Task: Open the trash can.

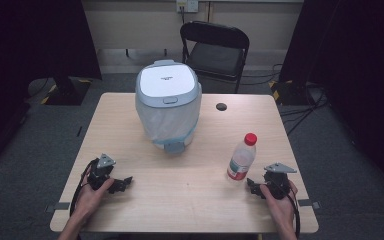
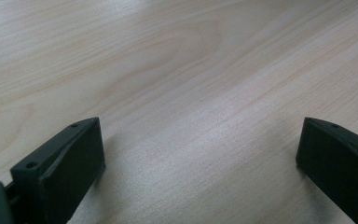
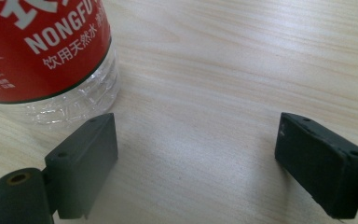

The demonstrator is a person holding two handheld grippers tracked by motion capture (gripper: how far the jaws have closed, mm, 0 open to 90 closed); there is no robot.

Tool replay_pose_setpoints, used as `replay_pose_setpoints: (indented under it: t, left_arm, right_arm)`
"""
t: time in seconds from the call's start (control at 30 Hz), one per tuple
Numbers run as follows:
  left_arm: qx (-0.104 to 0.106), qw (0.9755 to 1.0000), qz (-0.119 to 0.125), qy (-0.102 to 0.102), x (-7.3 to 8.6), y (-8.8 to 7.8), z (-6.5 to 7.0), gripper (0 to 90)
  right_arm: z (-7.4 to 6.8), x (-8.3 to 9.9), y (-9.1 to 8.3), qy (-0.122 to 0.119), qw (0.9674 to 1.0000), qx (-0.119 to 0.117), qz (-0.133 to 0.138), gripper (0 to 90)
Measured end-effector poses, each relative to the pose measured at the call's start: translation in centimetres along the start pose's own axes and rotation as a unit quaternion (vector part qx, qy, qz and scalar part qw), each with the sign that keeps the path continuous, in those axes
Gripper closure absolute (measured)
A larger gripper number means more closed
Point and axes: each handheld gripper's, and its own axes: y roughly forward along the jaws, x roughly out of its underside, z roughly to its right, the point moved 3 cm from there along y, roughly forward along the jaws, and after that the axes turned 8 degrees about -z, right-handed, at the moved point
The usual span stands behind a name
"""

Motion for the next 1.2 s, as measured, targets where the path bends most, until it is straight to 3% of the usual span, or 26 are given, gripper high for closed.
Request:
replay_pose_setpoints:
  t: [0.23,0.47,0.53,0.6,0.67,0.77,0.83,0.93,1.13,1.2]
  left_arm:
    - [0.000,1.0000,0.000,0.001,0.0,0.0,0.0,0.3]
    - [0.000,1.0000,-0.001,0.001,0.0,0.0,0.0,0.3]
    - [0.000,1.0000,0.000,0.000,0.0,0.0,0.0,0.3]
    - [0.000,1.0000,0.000,0.000,0.0,0.0,0.0,0.3]
    - [0.000,1.0000,0.000,0.000,0.0,0.0,0.0,0.3]
    - [0.000,1.0000,0.000,0.000,0.0,0.0,0.0,0.3]
    - [0.000,1.0000,0.000,0.000,0.0,0.0,0.0,0.3]
    - [0.000,1.0000,0.000,0.000,0.0,0.0,0.0,0.3]
    - [0.000,1.0000,0.000,0.000,0.0,0.0,0.0,0.3]
    - [0.000,1.0000,0.000,0.000,0.0,0.0,0.0,0.3]
  right_arm:
    - [0.0,0.1,-0.2,-0.004,1.0000,-0.002,0.001,13.3]
    - [-1.2,0.7,-1.7,-0.023,0.9988,-0.044,-0.004,19.8]
    - [-1.9,0.7,-2.6,-0.042,0.9977,-0.052,0.010,19.7]
    - [-2.9,0.6,-3.3,-0.054,0.9953,-0.076,0.027,18.4]
    - [-3.1,0.5,-3.4,-0.058,0.9947,-0.079,0.031,17.4]
    - [-4.1,-0.5,-3.4,-0.070,0.9903,-0.107,0.054,13.3]
    - [-4.6,-1.4,-3.1,-0.081,0.9891,-0.108,0.058,13.9]
    - [-4.8,-2.4,-2.5,-0.075,0.9884,-0.113,0.069,13.8]
    - [-4.9,-3.4,-1.5,-0.084,0.9901,-0.092,0.065,18.8]
    - [-4.6,-3.7,-1.2,-0.074,0.9905,-0.094,0.068,22.3]
